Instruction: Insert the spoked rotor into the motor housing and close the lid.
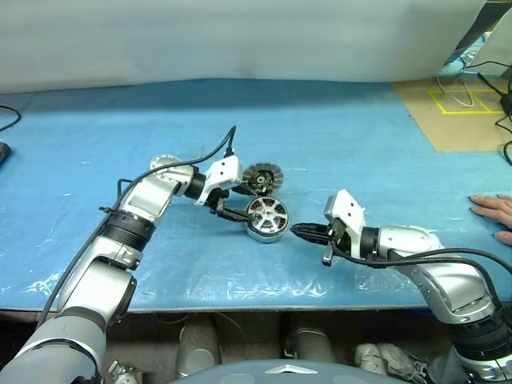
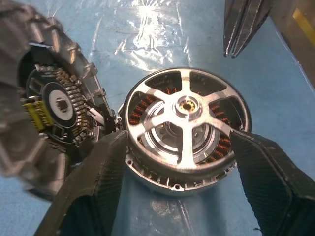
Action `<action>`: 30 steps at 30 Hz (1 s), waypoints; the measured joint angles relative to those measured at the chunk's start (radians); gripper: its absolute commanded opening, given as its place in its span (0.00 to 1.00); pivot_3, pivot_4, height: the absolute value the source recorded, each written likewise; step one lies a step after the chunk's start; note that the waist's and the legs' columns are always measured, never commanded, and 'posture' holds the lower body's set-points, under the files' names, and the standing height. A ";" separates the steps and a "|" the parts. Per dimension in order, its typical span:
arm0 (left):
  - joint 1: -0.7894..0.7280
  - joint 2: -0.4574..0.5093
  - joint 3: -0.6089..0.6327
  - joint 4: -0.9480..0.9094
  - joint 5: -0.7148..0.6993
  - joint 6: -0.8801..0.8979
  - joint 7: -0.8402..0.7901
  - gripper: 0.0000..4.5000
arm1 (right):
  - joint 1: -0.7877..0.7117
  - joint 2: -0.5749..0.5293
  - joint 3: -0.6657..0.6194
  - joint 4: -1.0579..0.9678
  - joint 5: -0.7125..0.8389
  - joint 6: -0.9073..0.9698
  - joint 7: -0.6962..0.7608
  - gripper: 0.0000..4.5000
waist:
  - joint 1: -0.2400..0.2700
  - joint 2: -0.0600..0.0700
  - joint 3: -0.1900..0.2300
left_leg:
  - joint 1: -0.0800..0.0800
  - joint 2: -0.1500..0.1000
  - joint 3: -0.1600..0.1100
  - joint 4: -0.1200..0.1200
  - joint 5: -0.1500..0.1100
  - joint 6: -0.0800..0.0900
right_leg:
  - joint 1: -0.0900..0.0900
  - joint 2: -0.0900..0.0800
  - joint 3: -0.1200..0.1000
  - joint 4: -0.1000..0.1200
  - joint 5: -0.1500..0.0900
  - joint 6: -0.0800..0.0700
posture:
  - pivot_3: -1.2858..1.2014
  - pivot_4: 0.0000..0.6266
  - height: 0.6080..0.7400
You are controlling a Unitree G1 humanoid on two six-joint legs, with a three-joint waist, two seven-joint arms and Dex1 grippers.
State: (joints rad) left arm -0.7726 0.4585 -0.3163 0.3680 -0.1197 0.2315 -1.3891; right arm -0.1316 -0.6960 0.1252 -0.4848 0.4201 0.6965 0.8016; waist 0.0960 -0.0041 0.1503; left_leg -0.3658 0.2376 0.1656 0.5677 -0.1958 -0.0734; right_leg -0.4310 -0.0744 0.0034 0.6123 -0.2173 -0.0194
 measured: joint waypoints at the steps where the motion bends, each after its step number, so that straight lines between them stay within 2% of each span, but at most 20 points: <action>1: -0.001 0.001 0.005 0.003 -0.016 0.011 -0.009 0.73 | 0.000 0.000 0.000 0.000 0.000 0.000 0.000 0.00 | 0.000 0.000 0.000 | 0.000 0.000 0.000 0.000 0.000 0.000 | 0.000 0.000 0.000 0.000 0.000 0.000 | 0.52 0.24 1.00; 8: -0.060 0.036 0.132 0.016 -0.115 0.048 -0.022 0.73 | -0.012 0.016 -0.010 0.000 0.017 0.008 -0.003 0.00 | -0.003 0.000 0.000 | 0.000 0.000 0.000 0.000 0.000 0.000 | 0.000 0.000 0.000 0.000 0.000 0.000 | 0.52 0.24 1.00; 14: -0.004 0.082 0.212 -0.097 -0.220 0.136 -0.032 0.73 | -0.103 0.058 -0.044 0.040 0.041 0.007 -0.015 0.00 | -0.002 0.000 0.000 | 0.001 0.000 0.000 -0.001 0.000 0.000 | 0.000 0.000 0.000 0.000 0.000 0.000 | 0.52 0.24 1.00; 19: 0.086 0.088 0.233 -0.108 -0.231 0.167 0.042 0.73 | -0.171 0.131 0.033 0.176 -0.007 -0.050 0.000 0.00 | -0.005 0.000 0.000 | 0.000 0.001 0.000 0.000 0.000 0.000 | 0.000 0.000 -0.001 0.001 0.000 0.000 | 0.52 0.24 1.00; 25: 0.098 0.080 0.298 -0.065 -0.244 0.181 0.158 0.73 | -0.261 0.249 0.101 0.421 -0.073 -0.144 0.012 0.00 | -0.006 0.000 0.000 | -0.001 0.000 0.000 0.003 0.000 0.000 | -0.001 0.000 -0.001 0.003 0.000 0.000 | 0.52 0.24 1.00; 30: 0.089 0.060 0.323 0.012 -0.246 0.179 0.221 0.73 | -0.282 0.274 0.141 0.463 -0.096 -0.177 0.057 0.00 | -0.004 0.000 0.000 | -0.002 0.000 -0.002 0.003 0.000 0.000 | -0.001 0.000 -0.002 0.003 0.000 0.000 | 0.52 0.24 1.00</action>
State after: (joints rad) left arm -0.6839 0.5185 0.0070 0.3797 -0.3656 0.4109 -1.1681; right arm -0.4134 -0.4220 0.2658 -0.0214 0.3241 0.5199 0.8590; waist 0.0924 -0.0043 0.1507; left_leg -0.3678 0.2379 0.1638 0.5707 -0.1957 -0.0735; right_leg -0.4320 -0.0746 0.0014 0.6155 -0.2174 -0.0197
